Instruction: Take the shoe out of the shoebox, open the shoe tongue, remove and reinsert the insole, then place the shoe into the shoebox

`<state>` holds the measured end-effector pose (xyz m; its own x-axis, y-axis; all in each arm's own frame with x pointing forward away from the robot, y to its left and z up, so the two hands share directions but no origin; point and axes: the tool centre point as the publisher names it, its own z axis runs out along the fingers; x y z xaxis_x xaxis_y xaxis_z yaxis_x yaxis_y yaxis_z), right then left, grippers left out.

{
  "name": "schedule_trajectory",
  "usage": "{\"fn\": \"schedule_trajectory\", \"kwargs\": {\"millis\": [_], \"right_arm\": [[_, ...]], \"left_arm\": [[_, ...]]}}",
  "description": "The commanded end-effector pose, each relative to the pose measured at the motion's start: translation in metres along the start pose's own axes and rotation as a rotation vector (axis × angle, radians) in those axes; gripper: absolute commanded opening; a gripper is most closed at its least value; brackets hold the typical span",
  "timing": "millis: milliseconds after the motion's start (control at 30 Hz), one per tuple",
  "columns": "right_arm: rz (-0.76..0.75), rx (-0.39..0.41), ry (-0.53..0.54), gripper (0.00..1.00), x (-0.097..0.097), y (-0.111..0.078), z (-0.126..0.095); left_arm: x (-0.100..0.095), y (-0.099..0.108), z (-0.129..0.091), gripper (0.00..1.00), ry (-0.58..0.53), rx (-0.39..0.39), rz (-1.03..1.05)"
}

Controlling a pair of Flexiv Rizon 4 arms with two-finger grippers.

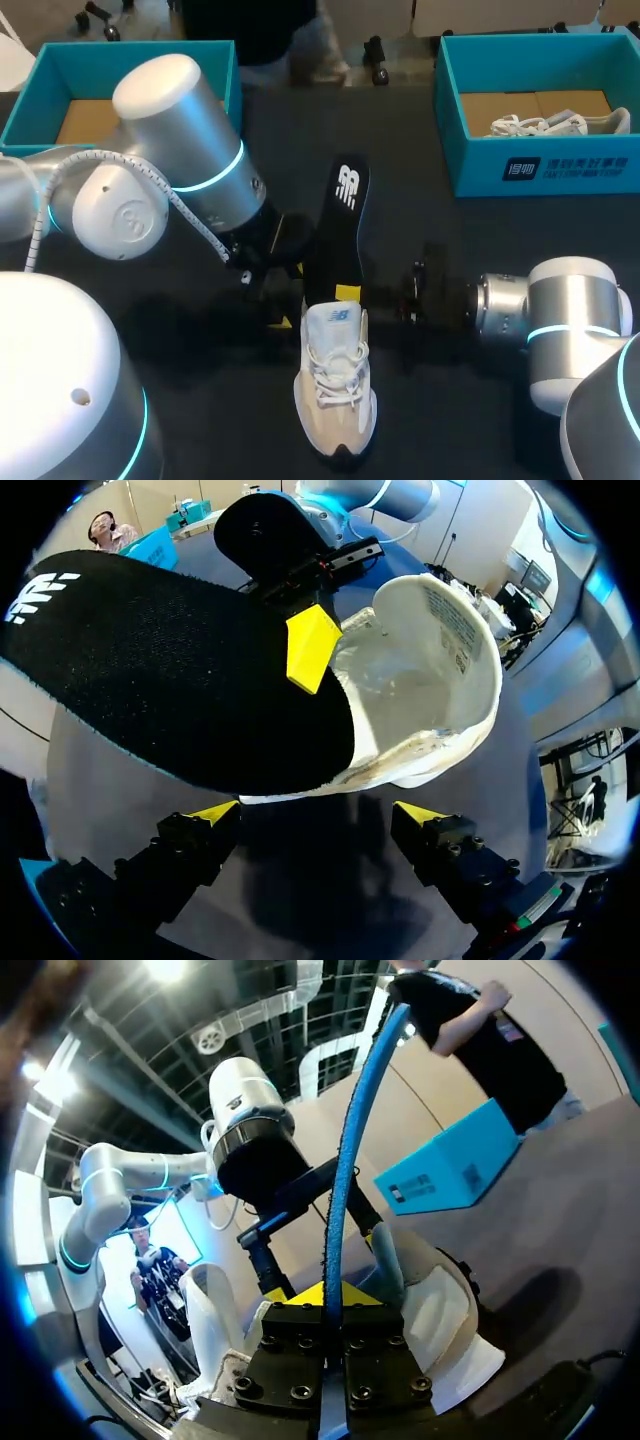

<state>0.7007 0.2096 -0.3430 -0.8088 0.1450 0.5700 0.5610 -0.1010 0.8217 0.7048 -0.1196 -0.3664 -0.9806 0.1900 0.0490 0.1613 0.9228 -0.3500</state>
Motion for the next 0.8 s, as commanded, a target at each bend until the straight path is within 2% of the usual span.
{"fn": "schedule_trajectory", "kwargs": {"millis": [33, 400, 800], "right_arm": [[0.009, 0.006, 0.007, 0.0, 0.0018, -0.0079, 0.0012], [0.055, 0.022, 0.02, 0.0, 0.0038, -0.0159, 0.0001], [0.095, 0.047, 0.029, 0.0, 0.0029, -0.0165, -0.0007]], "left_arm": [[-0.0005, -0.0001, 0.0005, 1.0, 0.0, -0.001, 0.001], [-0.0005, -0.0001, 0.0005, 1.0, 0.0, -0.001, 0.001], [-0.0005, -0.0001, 0.0005, 1.0, 0.0, -0.001, 0.001]]}}
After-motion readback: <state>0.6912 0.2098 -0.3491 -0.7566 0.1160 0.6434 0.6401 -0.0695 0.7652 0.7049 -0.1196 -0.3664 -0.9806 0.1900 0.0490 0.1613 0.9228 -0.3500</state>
